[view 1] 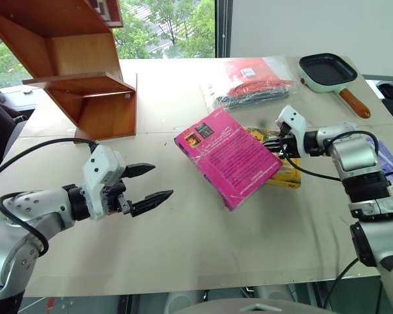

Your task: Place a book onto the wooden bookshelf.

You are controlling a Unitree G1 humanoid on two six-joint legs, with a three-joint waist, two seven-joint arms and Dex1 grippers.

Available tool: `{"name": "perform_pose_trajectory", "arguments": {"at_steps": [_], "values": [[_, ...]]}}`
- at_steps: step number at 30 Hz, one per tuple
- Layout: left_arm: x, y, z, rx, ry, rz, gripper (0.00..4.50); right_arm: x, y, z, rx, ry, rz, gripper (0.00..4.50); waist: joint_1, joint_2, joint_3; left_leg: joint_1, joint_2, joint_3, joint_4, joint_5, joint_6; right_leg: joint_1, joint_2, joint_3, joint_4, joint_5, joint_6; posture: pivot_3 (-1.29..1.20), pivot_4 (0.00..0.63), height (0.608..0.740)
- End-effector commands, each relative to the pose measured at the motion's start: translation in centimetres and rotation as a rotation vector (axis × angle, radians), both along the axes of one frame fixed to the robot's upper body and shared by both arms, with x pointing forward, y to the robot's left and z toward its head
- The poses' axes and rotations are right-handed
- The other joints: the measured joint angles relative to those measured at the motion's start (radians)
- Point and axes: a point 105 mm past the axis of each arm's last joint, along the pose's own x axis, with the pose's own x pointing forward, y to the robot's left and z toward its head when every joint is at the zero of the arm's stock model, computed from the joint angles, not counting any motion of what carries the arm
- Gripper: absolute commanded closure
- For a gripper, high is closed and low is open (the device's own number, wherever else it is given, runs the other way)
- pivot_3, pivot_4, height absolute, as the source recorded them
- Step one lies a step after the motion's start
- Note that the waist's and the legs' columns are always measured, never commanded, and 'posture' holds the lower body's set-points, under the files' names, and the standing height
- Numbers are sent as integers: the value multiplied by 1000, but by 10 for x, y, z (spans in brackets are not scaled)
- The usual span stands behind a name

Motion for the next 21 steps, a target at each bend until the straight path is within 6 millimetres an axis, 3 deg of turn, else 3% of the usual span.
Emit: {"name": "perform_pose_trajectory", "arguments": {"at_steps": [1, 9, 14, 18, 21], "values": [[-1, 0, 3, 7, -21, -15, 0, -4, 3, 12, 34, -28, 12, 4449, 1, 0, 0, 0, 0, 0, 0, 0, 0, 0, 0, 0, 0, 0, 0, 0, 150, 720], [-2, 2, -7, -38, 8, 10, 0, 0, -5, 13, 62, -51, -59, 4449, 8, 0, 0, 0, 0, 0, 0, 0, 0, 0, 0, 0, 0, 0, 0, 0, 150, 720], [1, -11, -19, -194, 64, 68, 0, 4, -22, 31, 141, -179, -130, 4449, 18, 0, 0, 0, 0, 0, 0, 0, 0, 0, 0, 0, 0, 0, 0, 0, 150, 720], [3, -37, -34, -542, 209, 176, 0, -25, -55, 43, 228, -258, -158, 4449, 44, 0, -1, -2, -1, -1, 2, -1, 2, 1, -1, -1, -1, 0, 0, 0, 150, 720], [1, -49, -55, -729, 362, 246, 0, -65, -70, 52, 266, -305, -99, 4449, 44, 0, -1, -4, -1, -2, 6, -2, 3, 0, -1, -1, -1, 0, 1, 0, 150, 720]]}}
